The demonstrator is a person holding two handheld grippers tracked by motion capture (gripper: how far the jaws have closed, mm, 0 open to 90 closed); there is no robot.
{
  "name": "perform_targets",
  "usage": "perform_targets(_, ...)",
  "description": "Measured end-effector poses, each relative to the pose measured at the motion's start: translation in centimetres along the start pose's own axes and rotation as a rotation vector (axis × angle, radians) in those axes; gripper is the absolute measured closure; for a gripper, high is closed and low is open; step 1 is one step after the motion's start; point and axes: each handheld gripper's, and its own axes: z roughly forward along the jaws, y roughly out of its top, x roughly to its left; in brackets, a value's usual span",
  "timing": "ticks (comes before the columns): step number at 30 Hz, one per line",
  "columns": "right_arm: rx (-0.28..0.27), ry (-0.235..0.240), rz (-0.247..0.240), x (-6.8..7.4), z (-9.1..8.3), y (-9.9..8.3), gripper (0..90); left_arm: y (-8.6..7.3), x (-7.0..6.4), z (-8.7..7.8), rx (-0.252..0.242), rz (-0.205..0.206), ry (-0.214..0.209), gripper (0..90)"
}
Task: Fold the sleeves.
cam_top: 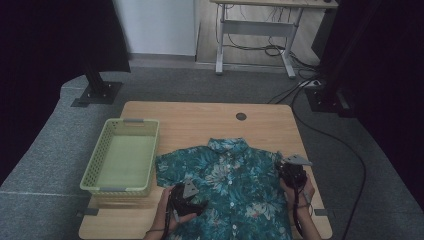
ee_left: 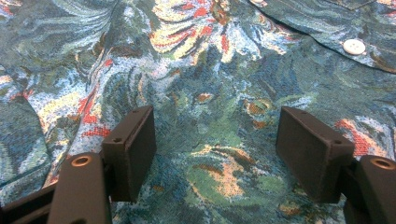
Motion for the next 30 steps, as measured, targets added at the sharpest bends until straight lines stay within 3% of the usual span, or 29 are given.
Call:
perform_targets(7,0.049,-0.027,-0.119,2.5,0.9,0.7,85.8,0.0,0.0,0.0,0.0,0.0,0.0,28.7)
perform_targets(12,0.042,0.045,-0.094,2.8,1.2,0.7,81.8,0.0,0.0,0.0,0.0,0.001,0.0,28.8)
perform_targets(15,-0.009,0.188,-0.042,2.6,1.2,0.6,70.0,0.0,0.0,0.0,0.0,0.001,0.001,28.8)
perform_targets(18,-0.025,0.217,-0.017,2.5,0.9,0.6,63.1,0.0,0.0,0.0,0.0,0.002,0.001,28.9)
perform_targets(30,-0.039,0.183,0.071,-0.7,-1.4,-0.2,55.1,0.0,0.0,0.0,-0.001,0.003,0.001,29.1)
